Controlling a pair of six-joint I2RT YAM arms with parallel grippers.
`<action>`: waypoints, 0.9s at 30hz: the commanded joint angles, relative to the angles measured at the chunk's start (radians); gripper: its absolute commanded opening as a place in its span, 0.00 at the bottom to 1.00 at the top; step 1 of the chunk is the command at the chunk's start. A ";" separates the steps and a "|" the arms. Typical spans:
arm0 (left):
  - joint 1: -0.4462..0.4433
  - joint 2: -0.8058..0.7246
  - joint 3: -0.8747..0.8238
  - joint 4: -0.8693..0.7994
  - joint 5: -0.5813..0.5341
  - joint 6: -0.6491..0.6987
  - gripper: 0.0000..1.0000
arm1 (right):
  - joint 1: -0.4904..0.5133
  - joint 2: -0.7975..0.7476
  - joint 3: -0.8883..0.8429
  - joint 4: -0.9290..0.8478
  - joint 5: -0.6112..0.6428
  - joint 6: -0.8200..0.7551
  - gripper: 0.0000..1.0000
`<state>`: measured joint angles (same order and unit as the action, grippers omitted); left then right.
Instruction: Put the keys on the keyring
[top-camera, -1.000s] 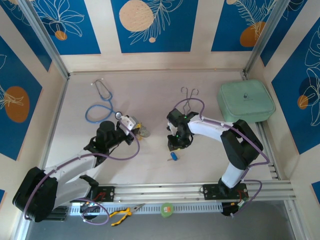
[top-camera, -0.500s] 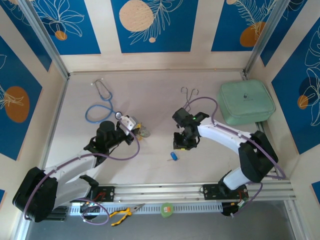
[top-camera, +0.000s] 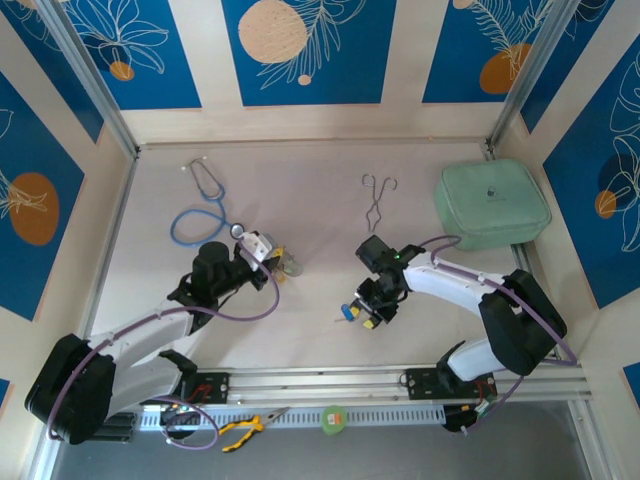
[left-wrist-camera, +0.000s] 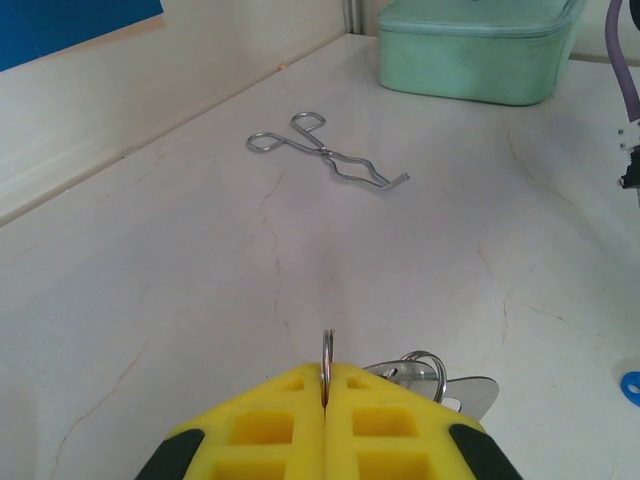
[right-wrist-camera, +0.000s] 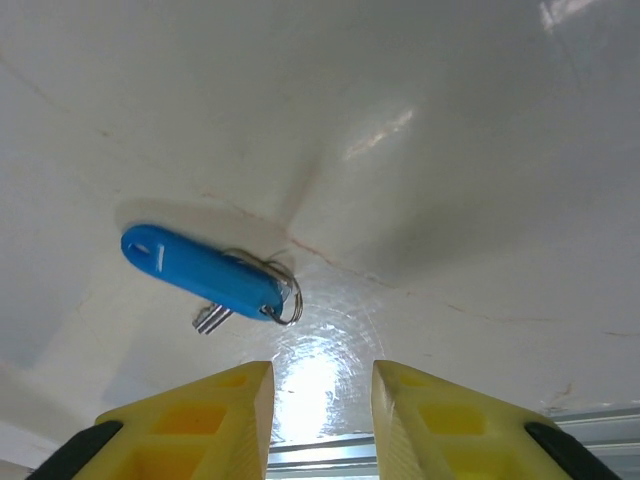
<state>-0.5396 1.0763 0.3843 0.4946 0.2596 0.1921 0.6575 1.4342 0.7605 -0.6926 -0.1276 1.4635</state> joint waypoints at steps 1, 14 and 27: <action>-0.007 -0.002 0.006 0.063 0.030 0.006 0.00 | -0.011 -0.007 -0.033 0.066 -0.046 0.087 0.32; -0.007 -0.008 0.008 0.047 0.030 0.015 0.00 | -0.025 0.030 -0.070 0.149 -0.053 0.101 0.31; -0.008 -0.027 0.010 0.025 0.021 0.030 0.00 | -0.033 0.057 -0.079 0.188 -0.056 0.090 0.26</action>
<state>-0.5396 1.0744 0.3843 0.4934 0.2623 0.1936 0.6296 1.4788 0.6979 -0.5041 -0.1619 1.5394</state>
